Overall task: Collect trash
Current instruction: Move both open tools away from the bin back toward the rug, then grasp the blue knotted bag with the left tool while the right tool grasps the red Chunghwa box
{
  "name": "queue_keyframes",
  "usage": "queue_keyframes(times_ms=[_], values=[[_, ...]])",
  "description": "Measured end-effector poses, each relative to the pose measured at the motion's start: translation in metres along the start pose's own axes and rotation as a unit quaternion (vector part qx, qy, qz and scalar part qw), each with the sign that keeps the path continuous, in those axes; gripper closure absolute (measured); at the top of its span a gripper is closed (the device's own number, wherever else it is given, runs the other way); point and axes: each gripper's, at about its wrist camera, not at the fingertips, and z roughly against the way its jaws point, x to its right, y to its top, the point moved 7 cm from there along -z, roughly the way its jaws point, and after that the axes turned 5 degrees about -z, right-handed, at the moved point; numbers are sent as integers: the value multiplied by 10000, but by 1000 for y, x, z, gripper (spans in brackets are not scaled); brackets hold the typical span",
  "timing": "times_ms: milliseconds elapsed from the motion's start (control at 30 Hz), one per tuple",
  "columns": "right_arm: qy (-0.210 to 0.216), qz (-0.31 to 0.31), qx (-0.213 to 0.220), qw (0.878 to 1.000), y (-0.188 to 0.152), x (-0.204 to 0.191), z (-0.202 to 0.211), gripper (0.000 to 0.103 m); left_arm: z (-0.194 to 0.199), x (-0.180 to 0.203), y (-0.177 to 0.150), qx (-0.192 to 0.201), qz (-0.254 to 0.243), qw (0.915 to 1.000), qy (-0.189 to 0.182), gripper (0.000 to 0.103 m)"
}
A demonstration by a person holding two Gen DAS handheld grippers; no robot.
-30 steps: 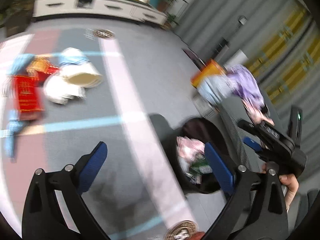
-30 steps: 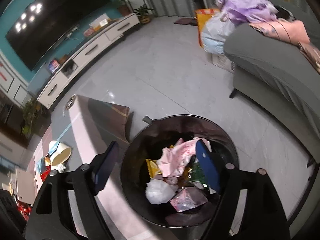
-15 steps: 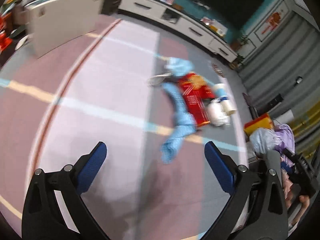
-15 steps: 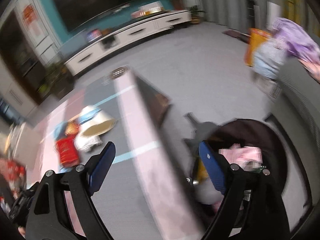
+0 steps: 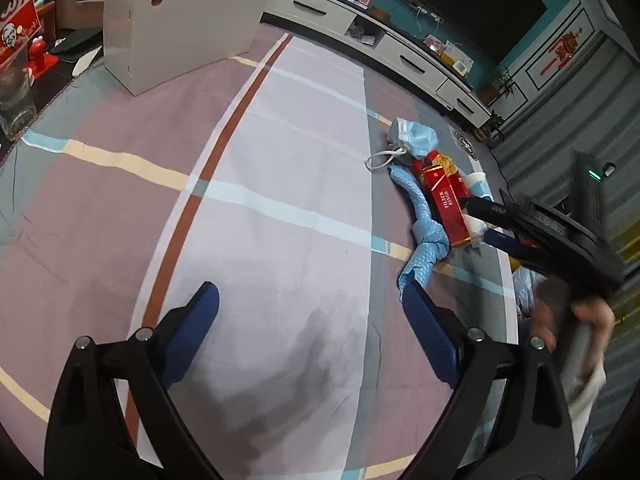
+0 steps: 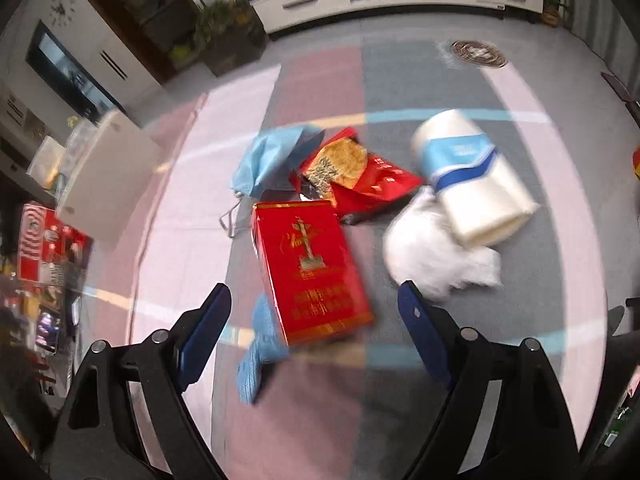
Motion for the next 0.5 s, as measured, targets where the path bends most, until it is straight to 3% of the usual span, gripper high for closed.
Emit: queue_keyframes(times_ms=[100,233,500], values=[[-238,58,-142,9996,4,-6,-20,22,3,-2,-1,15,-59,10000,16,11],[-371,138,-198,9990,6,-6,-33,38,-1,-1,-2,-27,-28,10000,-79,11],[-256,102,130,9995,-9,9,8,43,-22,35,10,-98,-282,9990,-320,18]])
